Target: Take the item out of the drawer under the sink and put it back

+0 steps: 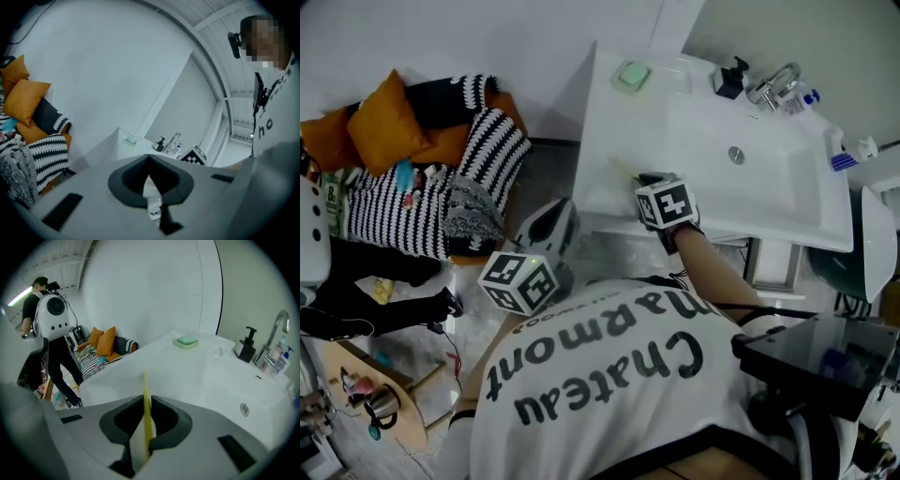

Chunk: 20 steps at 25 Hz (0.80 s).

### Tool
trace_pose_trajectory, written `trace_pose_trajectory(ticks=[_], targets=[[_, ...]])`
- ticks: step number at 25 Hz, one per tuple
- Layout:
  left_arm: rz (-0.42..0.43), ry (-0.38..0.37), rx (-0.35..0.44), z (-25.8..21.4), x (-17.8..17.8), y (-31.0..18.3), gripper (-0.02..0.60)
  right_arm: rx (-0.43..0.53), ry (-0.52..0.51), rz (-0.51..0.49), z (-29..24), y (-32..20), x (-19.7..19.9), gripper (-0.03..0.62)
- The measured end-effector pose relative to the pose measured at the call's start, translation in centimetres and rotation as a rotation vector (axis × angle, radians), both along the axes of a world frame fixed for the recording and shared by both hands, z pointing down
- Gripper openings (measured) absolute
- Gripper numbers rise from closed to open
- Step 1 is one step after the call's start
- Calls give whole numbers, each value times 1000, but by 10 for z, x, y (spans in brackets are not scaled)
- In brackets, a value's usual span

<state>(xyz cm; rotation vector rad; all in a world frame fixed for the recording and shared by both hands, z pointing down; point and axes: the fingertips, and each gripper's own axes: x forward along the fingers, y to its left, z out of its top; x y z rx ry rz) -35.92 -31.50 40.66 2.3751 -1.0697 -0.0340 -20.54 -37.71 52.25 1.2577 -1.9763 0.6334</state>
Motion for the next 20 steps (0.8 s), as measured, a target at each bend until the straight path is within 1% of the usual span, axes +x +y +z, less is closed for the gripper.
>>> trace_pose_trajectory(ticks=[7, 13, 17, 20], targets=[[-12, -2, -4, 2, -1, 2, 8, -23, -12, 2, 2, 1, -1, 63], [-27, -6, 1, 0, -6, 0, 8, -36, 0, -5, 4, 1, -2, 74], [-32, -8, 4, -2, -8, -1, 8, -45, -16, -5, 3, 2, -4, 98], [-34, -9, 6, -4, -9, -3, 8, -42, -25, 1, 1, 1, -4, 101]])
